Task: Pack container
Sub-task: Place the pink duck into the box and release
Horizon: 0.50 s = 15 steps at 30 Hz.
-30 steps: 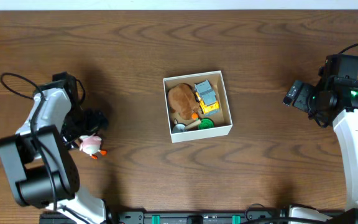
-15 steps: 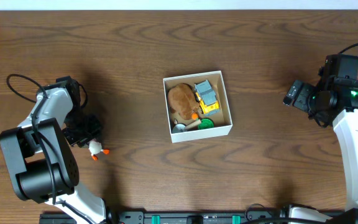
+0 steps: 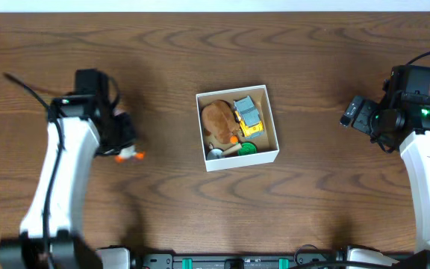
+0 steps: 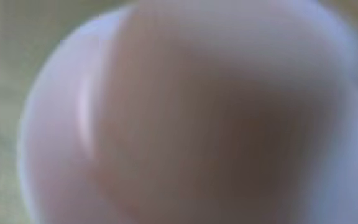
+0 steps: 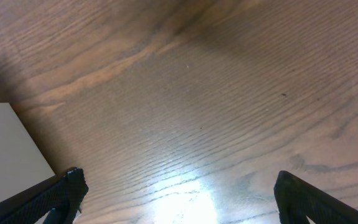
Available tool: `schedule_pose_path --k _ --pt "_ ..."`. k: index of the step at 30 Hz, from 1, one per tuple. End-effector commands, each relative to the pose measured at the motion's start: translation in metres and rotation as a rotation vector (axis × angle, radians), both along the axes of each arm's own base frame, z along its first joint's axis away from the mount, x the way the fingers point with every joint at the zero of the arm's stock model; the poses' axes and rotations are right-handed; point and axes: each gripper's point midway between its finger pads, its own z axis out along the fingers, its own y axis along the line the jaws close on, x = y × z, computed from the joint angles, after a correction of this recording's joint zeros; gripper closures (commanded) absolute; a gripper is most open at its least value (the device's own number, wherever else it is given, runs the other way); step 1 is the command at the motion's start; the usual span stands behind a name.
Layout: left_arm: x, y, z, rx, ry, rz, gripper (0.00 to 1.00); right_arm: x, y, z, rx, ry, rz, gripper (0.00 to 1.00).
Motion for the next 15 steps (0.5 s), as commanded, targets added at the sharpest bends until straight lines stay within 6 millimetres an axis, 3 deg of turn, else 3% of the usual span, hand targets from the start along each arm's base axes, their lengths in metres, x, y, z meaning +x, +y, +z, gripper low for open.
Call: schedule_pose_path --k 1,3,6,8,11,15 --pt "0.018 -0.054 0.056 0.005 -0.247 -0.279 0.85 -0.001 0.001 -0.002 -0.005 0.006 0.013 0.01" --pt "0.027 -0.088 0.083 0.023 -0.398 -0.433 0.94 -0.001 0.001 -0.002 -0.005 0.006 0.013 0.01" --pt "0.033 -0.136 0.110 0.085 -0.573 -0.681 0.94 -0.001 0.001 -0.002 -0.005 0.007 0.013 0.01" --pt "0.032 -0.166 0.115 0.120 -0.636 -0.842 0.94 -0.001 0.001 -0.002 -0.005 0.007 0.013 0.01" --pt "0.030 -0.202 0.107 0.130 -0.659 -0.998 0.94 -0.001 0.001 -0.002 -0.005 0.005 0.013 0.01" --pt "0.030 -0.232 0.072 0.123 -0.587 -1.090 0.94 -0.001 0.001 -0.002 -0.005 0.005 0.013 0.01"
